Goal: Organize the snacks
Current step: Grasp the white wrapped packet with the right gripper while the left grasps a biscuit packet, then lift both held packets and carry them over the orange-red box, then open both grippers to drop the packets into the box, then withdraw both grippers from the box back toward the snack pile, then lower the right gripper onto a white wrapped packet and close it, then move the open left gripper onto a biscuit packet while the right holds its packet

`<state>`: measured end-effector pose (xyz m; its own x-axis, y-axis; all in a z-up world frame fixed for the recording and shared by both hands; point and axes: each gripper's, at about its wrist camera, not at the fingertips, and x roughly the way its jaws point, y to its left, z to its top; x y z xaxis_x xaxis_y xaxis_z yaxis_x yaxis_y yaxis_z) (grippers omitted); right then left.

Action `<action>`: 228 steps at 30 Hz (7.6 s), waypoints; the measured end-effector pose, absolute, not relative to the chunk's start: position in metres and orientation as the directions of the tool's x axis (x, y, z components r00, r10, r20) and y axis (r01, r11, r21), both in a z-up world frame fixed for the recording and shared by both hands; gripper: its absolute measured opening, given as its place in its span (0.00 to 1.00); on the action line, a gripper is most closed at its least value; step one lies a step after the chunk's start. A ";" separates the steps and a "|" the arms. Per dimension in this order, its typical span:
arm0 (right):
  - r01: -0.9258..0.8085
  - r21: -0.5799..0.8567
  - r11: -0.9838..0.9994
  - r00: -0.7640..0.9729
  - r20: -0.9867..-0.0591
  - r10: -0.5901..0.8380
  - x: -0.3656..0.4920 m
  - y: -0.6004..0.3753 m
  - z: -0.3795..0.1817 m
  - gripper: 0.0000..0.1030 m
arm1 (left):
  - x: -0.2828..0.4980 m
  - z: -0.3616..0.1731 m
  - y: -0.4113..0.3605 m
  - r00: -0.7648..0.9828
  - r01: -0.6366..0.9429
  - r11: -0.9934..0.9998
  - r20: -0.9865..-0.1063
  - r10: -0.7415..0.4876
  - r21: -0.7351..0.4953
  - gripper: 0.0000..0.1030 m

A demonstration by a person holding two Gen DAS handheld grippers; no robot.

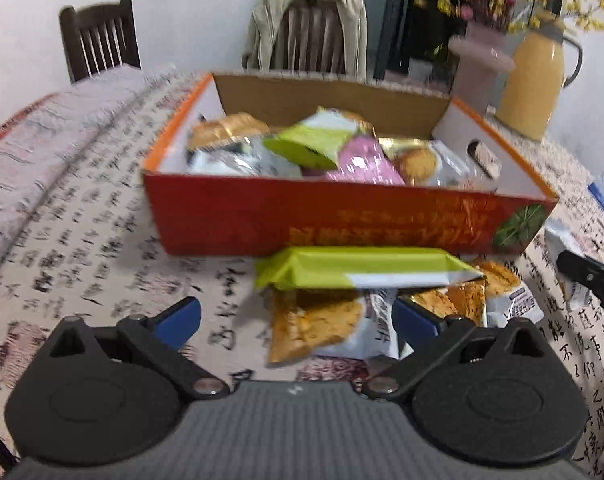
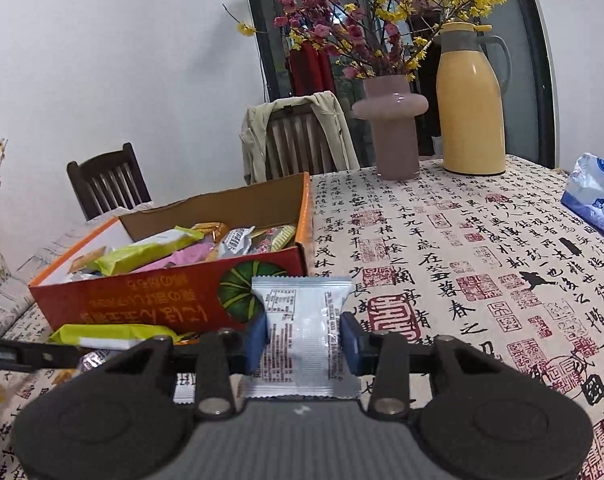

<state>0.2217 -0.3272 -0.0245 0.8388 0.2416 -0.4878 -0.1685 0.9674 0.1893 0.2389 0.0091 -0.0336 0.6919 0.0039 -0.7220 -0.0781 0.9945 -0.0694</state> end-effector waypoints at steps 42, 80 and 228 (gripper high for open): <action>-0.199 0.157 0.967 0.884 -0.398 0.246 0.198 -0.327 -0.001 0.38 | 0.180 -0.013 0.010 0.783 -0.014 1.000 -0.622 0.022 0.018 0.46; -0.240 0.106 0.965 0.886 -0.382 0.263 0.300 -0.254 0.018 0.38 | 0.300 0.021 0.025 0.873 -0.154 0.987 -0.473 0.121 -0.033 0.47; -0.201 0.187 0.962 0.817 -0.510 0.270 0.172 -0.325 -0.035 0.42 | 0.212 -0.049 -0.052 0.645 -0.128 0.992 -0.760 0.083 0.000 1.00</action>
